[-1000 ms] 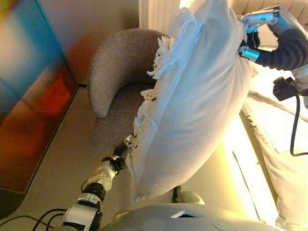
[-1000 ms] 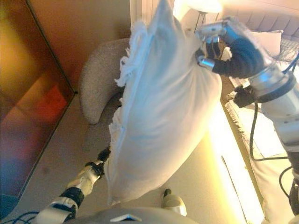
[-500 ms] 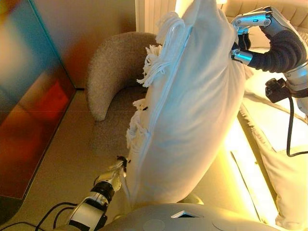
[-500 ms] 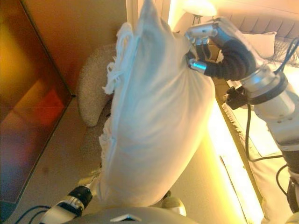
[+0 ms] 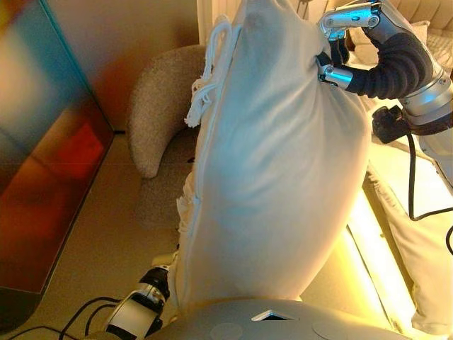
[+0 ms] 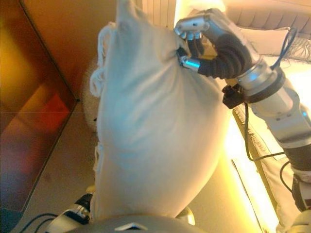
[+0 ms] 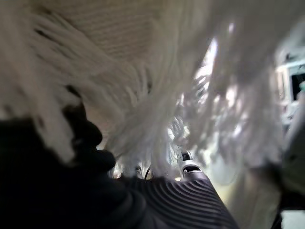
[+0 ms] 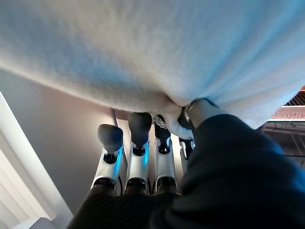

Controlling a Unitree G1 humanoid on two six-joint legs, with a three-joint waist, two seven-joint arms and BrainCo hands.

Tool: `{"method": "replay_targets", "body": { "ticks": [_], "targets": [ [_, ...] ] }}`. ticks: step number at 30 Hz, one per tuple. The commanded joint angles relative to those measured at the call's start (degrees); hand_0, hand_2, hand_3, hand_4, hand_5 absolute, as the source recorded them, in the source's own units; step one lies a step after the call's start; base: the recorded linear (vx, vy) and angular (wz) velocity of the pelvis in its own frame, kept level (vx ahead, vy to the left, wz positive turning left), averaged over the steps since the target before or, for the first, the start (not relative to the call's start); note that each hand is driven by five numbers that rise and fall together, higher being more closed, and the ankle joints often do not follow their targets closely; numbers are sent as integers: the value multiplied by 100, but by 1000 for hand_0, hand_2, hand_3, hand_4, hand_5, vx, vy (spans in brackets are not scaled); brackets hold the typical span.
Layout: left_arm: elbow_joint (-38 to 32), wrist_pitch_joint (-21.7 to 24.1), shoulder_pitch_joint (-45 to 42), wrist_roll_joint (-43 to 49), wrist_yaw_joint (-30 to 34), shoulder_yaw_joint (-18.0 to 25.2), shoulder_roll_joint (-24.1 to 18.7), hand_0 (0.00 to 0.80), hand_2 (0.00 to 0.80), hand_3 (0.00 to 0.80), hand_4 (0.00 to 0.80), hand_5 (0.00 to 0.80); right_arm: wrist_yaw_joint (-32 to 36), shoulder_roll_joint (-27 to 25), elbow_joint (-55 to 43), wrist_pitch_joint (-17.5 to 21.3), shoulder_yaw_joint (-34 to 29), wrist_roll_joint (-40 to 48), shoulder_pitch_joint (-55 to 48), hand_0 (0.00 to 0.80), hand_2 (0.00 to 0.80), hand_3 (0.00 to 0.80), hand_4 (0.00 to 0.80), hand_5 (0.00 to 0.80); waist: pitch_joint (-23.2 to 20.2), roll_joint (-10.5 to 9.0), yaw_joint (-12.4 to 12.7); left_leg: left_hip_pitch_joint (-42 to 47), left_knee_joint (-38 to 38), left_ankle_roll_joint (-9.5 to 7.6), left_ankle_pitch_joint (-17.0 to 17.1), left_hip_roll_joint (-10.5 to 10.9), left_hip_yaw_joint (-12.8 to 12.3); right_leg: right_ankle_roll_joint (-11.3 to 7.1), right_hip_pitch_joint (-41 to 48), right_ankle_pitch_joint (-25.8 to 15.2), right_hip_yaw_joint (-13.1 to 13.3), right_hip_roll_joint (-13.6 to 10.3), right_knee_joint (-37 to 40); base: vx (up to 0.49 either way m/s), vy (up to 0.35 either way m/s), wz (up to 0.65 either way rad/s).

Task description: Pick up the cushion and take it to the sofa

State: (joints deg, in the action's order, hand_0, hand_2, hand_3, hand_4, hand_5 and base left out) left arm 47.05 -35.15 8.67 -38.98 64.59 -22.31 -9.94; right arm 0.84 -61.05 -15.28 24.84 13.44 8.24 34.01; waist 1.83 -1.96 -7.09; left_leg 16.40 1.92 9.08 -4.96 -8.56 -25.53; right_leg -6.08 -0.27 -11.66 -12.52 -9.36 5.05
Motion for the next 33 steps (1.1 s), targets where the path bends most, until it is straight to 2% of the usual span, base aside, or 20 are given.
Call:
{"method": "replay_targets", "body": {
  "ticks": [1,3,9,10,13,14,16,19,20,21,24,28,33],
  "targets": [
    [-450,283,-111,-176,593,-288,168,800,800,800,800,800,-462,316,218,-54,-288,514,670,800,800,800,800,800,15,-249,-6,-286,-498,-454,-482,1,100,-566,411,503,-63,-532,-55,20,11,-5],
    [-683,485,-114,-436,608,-333,148,800,800,800,800,800,-452,417,269,-115,-394,416,431,800,800,800,800,800,48,-232,5,-302,-513,-461,-493,10,129,-574,424,503,-60,-548,-53,26,10,-4],
    [-1553,830,-301,-1691,-95,-143,-57,800,800,800,800,800,-506,848,518,-252,-909,162,-841,800,800,800,800,800,160,-161,4,-362,-568,-488,-509,7,197,-578,422,486,-41,-596,-61,0,-16,0],
    [-1667,832,-367,-1727,-112,-48,-102,800,800,800,800,800,-508,931,527,-219,-1040,132,-1094,800,800,800,800,800,196,-199,1,-431,-599,-512,-391,18,130,-516,356,402,-64,-628,-77,-40,-77,2],
    [-1949,842,-588,-1924,-202,78,-167,800,800,800,800,800,-494,1210,548,-163,-1387,50,-1807,800,800,800,800,800,262,-164,-11,-470,-621,-531,-385,15,157,-512,339,383,-47,-643,-85,35,-65,6],
    [-1999,816,-643,-1923,-221,102,-174,800,800,800,800,800,-471,1273,537,-148,-1454,58,-1954,800,800,800,800,800,263,-113,-7,-416,-615,-518,-513,4,237,-570,400,451,-29,-627,-72,118,-44,8],
    [-2117,800,-782,-1824,-286,229,-191,800,800,800,800,800,-354,1503,537,-73,-1639,-21,-2409,800,800,800,800,800,319,-78,-6,-432,-637,-530,-516,1,256,-566,397,437,-26,-639,-76,98,-83,0],
    [-2197,1117,-948,-1880,-794,294,-271,800,800,800,800,800,-356,1750,516,-90,-1679,-32,-2808,800,800,800,800,800,366,-48,5,-435,-642,-551,-500,-6,256,-569,410,442,-43,-637,-91,87,-120,0],
    [-2215,1363,-992,-1972,-1110,412,-324,800,800,800,800,800,-342,1864,523,-160,-1701,54,-2946,800,800,800,800,800,374,-34,11,-437,-634,-553,-480,-13,264,-567,421,461,-51,-623,-99,56,-181,0],
    [-2243,1504,-1031,-2148,-1403,560,-379,800,800,800,800,800,-327,1997,546,-201,-1724,30,-3066,800,800,800,800,800,387,-65,17,-491,-630,-572,-335,-6,201,-501,367,410,-79,-637,-121,62,-192,1],
    [-2572,1851,-1168,-2313,-1953,948,-519,800,800,800,800,800,-339,2410,585,-439,-1758,-66,-3427,800,800,800,800,800,388,-41,54,-504,-597,-557,-277,-49,245,-463,380,469,-110,-598,-146,104,-204,3],
    [-2846,2051,-1387,-2488,-2077,1161,-558,800,800,800,800,800,-426,2786,785,-624,-1636,-100,-3701,800,800,800,800,800,419,-27,97,-536,-614,-525,-198,-131,329,-376,406,556,-96,-491,-182,119,-209,6],
    [-3126,1917,-1530,-2825,-2060,1243,-566,800,800,800,800,800,-485,2974,1155,-682,-1390,26,-3871,800,800,800,800,800,492,14,140,-629,-894,-342,219,-433,556,-136,417,774,10,-192,-315,129,-245,-1]
  ]
}}
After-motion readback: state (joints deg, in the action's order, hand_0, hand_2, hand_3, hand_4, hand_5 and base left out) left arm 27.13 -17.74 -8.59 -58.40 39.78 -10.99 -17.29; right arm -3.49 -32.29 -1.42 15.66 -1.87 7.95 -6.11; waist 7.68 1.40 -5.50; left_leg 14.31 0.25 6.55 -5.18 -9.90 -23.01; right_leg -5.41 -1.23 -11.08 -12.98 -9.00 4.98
